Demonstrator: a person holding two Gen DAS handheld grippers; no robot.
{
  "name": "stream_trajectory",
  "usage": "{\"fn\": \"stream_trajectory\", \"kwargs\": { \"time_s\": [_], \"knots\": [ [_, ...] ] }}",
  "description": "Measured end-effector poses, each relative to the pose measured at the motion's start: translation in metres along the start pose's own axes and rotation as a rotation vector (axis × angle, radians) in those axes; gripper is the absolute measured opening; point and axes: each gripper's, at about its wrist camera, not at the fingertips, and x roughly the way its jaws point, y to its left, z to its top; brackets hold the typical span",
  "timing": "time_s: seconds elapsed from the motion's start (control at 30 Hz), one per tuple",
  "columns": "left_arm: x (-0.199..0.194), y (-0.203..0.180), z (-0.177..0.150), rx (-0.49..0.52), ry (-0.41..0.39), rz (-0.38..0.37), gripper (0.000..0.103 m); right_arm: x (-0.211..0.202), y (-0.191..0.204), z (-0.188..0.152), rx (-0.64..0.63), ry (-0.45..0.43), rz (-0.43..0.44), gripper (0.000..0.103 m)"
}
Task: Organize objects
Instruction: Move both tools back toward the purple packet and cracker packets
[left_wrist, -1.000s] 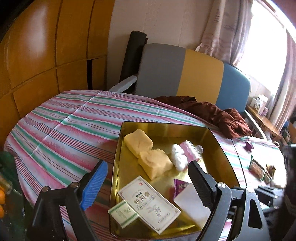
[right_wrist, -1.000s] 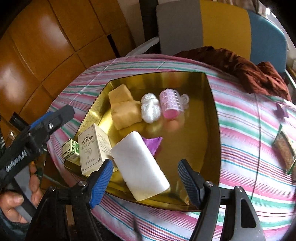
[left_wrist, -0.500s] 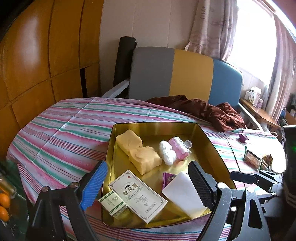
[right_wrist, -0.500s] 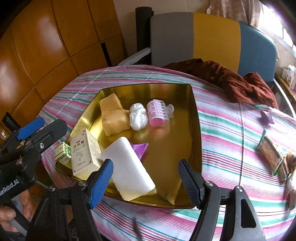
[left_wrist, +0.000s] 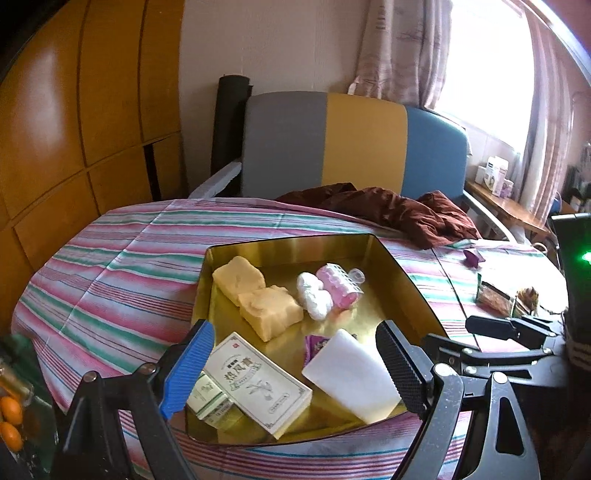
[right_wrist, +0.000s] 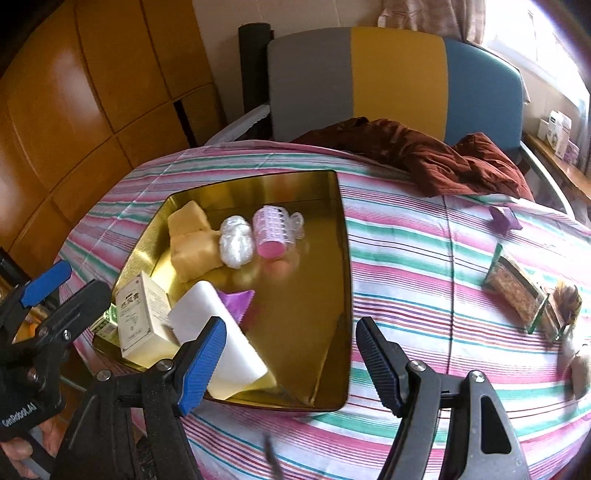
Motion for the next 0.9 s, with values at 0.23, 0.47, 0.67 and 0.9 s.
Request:
{"fn": "stream_trajectory", "kwargs": {
  "time_s": [0.23, 0.47, 0.67, 0.9],
  "knots": [
    [0.003, -0.013, -0.002, 0.031, 0.019, -0.016, 0.089, -0.001, -0.016, -0.003, 0.038, -0.001, -0.015, 0.074],
    [0.007, -0.025, -0.004, 0.061, 0.036, -0.036, 0.089, -0.002, -0.038, -0.005, 0.082, 0.001, -0.046, 0.074],
    [0.009, -0.041, -0.004, 0.103, 0.041, -0.073, 0.089, -0.004, -0.075, -0.01, 0.157, 0.011, -0.097, 0.074],
    [0.014, -0.065, -0.001, 0.156, 0.046, -0.118, 0.089, -0.021, -0.139, -0.011, 0.263, 0.006, -0.167, 0.074]
  ]
}}
